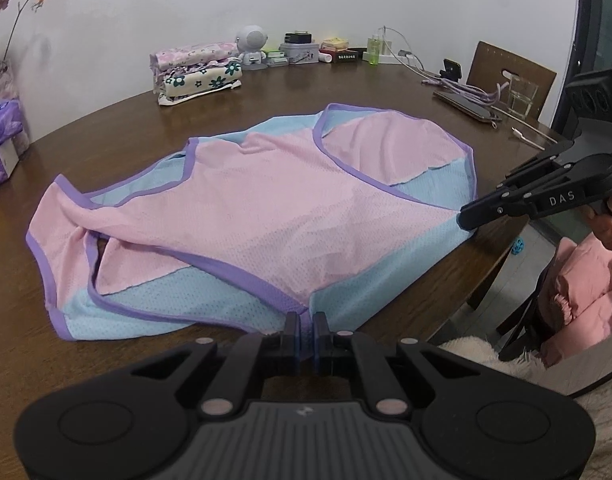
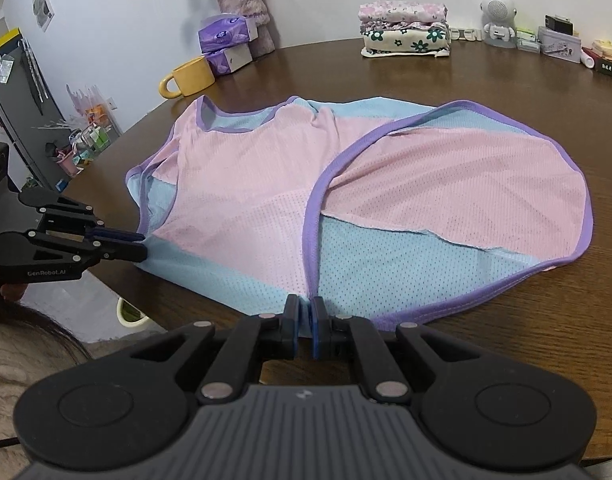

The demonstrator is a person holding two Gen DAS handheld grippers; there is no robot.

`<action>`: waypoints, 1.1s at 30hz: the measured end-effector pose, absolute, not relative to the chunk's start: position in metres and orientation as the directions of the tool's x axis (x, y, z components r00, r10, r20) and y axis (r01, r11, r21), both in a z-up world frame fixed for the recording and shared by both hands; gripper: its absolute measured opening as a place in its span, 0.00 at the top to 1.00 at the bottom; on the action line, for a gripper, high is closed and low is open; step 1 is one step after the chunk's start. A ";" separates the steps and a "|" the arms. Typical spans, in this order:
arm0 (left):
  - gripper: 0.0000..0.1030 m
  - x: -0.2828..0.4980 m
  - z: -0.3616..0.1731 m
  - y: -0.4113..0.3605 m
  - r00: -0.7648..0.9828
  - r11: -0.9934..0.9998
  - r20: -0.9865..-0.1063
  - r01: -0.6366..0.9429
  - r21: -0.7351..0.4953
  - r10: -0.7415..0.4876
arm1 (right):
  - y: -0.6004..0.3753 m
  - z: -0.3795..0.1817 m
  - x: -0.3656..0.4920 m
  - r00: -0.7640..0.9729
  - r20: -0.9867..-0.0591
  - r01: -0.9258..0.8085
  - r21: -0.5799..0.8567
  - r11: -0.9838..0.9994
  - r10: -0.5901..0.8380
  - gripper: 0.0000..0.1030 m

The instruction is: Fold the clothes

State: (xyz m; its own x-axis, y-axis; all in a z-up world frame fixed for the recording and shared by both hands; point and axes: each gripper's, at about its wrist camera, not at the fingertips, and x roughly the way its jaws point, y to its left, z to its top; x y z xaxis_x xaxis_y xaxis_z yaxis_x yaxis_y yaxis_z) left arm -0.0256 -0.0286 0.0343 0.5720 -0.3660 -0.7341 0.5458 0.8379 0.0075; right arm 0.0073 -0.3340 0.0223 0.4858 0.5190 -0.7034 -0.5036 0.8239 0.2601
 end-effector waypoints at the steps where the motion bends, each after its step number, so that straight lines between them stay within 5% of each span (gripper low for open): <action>1: 0.95 -0.026 0.034 -0.029 0.572 0.836 -0.735 0.549 0.012 -0.365 | -0.334 0.022 0.007 0.489 -0.704 -0.504 0.255 0.825 0.516 0.94; 5: 0.93 -0.028 0.031 -0.030 0.573 0.829 -0.737 0.559 0.030 -0.359 | -0.330 0.021 0.004 0.499 -0.709 -0.511 0.223 0.830 0.498 0.91; 9: 0.63 -0.028 0.036 -0.022 0.573 0.843 -0.728 0.538 -0.012 -0.376 | -0.333 0.027 0.004 0.527 -0.690 -0.482 0.237 0.843 0.496 0.57; 10: 0.52 -0.028 0.038 -0.019 0.584 0.850 -0.718 0.527 -0.021 -0.379 | -0.334 0.029 0.004 0.541 -0.682 -0.476 0.235 0.847 0.493 0.57; 16: 0.38 -0.023 0.051 0.005 0.675 0.913 -0.673 0.407 -0.003 -0.303 | -0.330 0.034 0.012 0.580 -0.638 -0.456 0.262 0.851 0.507 0.53; 27: 0.38 0.014 0.052 0.075 0.703 0.984 -0.696 0.172 -0.034 -0.147 | -0.279 0.040 0.045 0.544 -0.630 -0.522 0.264 0.811 0.555 0.54; 33: 0.47 0.042 0.052 0.106 0.675 0.986 -0.724 0.158 -0.050 -0.145 | -0.210 0.058 0.070 0.461 -0.634 -0.636 0.251 0.729 0.621 0.60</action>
State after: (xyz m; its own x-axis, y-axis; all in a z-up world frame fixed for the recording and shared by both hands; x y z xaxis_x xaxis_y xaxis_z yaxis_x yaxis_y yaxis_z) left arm 0.0416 0.1062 0.0522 0.6749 -0.1452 -0.7235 0.1583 0.9861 -0.0502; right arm 0.0700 -0.2100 0.0583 0.4611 0.6207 -0.6341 -0.6363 0.7294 0.2513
